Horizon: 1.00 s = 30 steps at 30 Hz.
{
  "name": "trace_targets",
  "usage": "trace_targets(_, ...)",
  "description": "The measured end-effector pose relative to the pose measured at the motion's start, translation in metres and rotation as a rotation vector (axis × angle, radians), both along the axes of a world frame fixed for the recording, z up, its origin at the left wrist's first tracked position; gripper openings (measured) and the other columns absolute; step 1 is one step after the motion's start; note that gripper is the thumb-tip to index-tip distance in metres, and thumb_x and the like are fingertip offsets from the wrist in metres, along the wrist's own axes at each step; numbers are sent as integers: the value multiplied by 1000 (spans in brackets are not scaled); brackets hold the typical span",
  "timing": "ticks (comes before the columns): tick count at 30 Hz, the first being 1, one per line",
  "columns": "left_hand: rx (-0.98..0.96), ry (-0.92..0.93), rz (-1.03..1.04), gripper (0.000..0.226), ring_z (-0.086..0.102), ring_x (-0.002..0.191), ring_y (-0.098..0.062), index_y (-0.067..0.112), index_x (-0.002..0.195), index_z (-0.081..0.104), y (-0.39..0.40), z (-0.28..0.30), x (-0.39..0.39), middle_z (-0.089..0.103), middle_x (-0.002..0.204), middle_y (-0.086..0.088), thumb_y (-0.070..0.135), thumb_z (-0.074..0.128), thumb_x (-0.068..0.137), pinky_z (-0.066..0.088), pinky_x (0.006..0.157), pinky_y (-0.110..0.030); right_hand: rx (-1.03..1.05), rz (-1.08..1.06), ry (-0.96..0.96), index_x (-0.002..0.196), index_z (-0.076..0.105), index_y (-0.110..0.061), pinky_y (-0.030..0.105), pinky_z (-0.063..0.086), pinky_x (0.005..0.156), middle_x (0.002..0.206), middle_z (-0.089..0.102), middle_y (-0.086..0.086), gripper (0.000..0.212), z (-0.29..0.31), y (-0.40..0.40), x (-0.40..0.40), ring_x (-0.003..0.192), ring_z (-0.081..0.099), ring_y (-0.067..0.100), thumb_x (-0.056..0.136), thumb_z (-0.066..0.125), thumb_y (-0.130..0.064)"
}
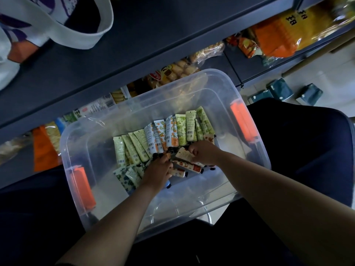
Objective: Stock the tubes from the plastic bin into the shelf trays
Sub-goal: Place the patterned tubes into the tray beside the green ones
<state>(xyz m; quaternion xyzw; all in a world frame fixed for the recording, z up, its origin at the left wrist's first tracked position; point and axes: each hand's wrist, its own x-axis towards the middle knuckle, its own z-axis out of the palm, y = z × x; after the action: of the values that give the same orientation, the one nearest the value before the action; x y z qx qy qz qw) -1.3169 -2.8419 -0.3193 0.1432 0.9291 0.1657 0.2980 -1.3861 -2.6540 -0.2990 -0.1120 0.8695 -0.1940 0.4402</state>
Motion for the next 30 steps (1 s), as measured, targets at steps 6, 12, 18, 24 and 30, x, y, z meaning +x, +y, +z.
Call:
trace_targets(6,-26,-45,1,33,44,125,-23,6,120,61,1,-4,-3,37,144,-6,18,58,90,36,101,-30,-48,-68,-38,112,63,-7,29,46,82,109,66,10,32,2,3,-2,101,60,24,82,68,-15)
trace_targets(12,42,-68,56,35,46,123,-22,6,119,61,0,-3,-4,42,140,-5,21,62,88,37,101,-29,-95,-163,-80,114,62,-7,32,46,88,113,62,10,32,7,9,-4,105,57,25,82,67,-12)
trace_targets(18,103,-154,168,42,50,122,-24,9,122,60,-1,5,-7,53,134,-8,25,67,85,41,100,-34,-133,-338,-121,118,62,-15,35,53,76,107,63,7,37,13,14,-6,89,59,21,81,67,-11)
trace_targets(24,243,-218,457,38,55,117,-22,12,116,65,3,23,-10,59,129,-6,22,72,81,44,96,-31,-253,-566,-132,85,62,-18,24,41,61,79,59,-2,17,20,18,-3,80,56,19,78,68,-5)
trace_targets(30,399,-231,635,33,61,102,-17,12,106,69,2,49,-15,67,106,1,21,77,75,45,82,-26,-419,-769,-147,104,63,-5,26,48,62,93,64,12,27,37,20,-6,80,61,22,78,71,-5)
